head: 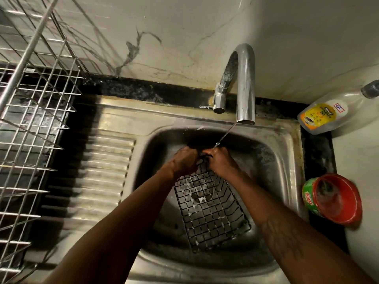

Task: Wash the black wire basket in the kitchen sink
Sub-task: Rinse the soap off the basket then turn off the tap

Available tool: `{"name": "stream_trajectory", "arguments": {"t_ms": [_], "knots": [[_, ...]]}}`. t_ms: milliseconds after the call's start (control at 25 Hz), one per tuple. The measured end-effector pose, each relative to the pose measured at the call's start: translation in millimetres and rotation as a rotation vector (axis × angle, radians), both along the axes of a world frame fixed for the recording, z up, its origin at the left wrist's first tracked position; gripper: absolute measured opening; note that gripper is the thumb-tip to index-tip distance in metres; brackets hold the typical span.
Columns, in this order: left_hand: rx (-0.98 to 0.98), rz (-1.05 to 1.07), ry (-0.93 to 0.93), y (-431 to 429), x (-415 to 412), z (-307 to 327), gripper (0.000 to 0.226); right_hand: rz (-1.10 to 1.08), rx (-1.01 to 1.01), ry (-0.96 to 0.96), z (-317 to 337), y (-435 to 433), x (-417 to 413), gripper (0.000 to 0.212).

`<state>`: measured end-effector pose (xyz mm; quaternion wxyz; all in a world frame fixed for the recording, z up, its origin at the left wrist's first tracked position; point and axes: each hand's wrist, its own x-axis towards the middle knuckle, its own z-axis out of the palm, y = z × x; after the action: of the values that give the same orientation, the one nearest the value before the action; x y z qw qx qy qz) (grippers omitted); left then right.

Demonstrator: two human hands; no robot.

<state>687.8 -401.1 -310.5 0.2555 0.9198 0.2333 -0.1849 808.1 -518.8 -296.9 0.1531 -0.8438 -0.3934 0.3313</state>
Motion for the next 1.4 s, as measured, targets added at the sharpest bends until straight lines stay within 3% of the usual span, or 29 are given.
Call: {"name": "stream_trajectory", "arguments": {"t_ms": [80, 240, 520, 720, 840, 960, 1120, 1280, 1400], "knots": [[-0.020, -0.007, -0.010, -3, -4, 3, 0.032, -0.069, 0.019, -0.078, 6, 5, -6, 0.025], [-0.122, -0.046, -0.059, -11, -9, 10, 0.056, 0.029, 0.002, -0.140, 7, 7, -11, 0.020], [-0.130, 0.105, -0.002, -15, -6, 13, 0.021, -0.013, -0.042, 0.016, 1, -15, 9, 0.025], [-0.079, 0.086, -0.059, -15, -2, 17, 0.025, 0.023, -0.062, -0.132, 4, -5, -7, 0.039], [-0.074, 0.098, -0.125, -19, -4, 17, 0.030, 0.048, -0.022, -0.033, 7, 6, -10, 0.040], [-0.095, 0.241, 0.000, -5, -17, -2, 0.027, 0.079, -0.048, 0.004, 1, -15, 10, 0.040], [-0.164, 0.426, 0.070, -1, -29, -3, 0.030, 0.101, 0.030, -0.122, -5, -27, 8, 0.036], [0.027, 0.293, 0.143, -4, -23, 9, 0.046, 0.155, 0.045, -0.049, -6, -3, -17, 0.035], [0.060, 0.069, 0.100, -2, -19, 12, 0.033, 0.169, 0.082, 0.092, 0, 4, -13, 0.032]]}}
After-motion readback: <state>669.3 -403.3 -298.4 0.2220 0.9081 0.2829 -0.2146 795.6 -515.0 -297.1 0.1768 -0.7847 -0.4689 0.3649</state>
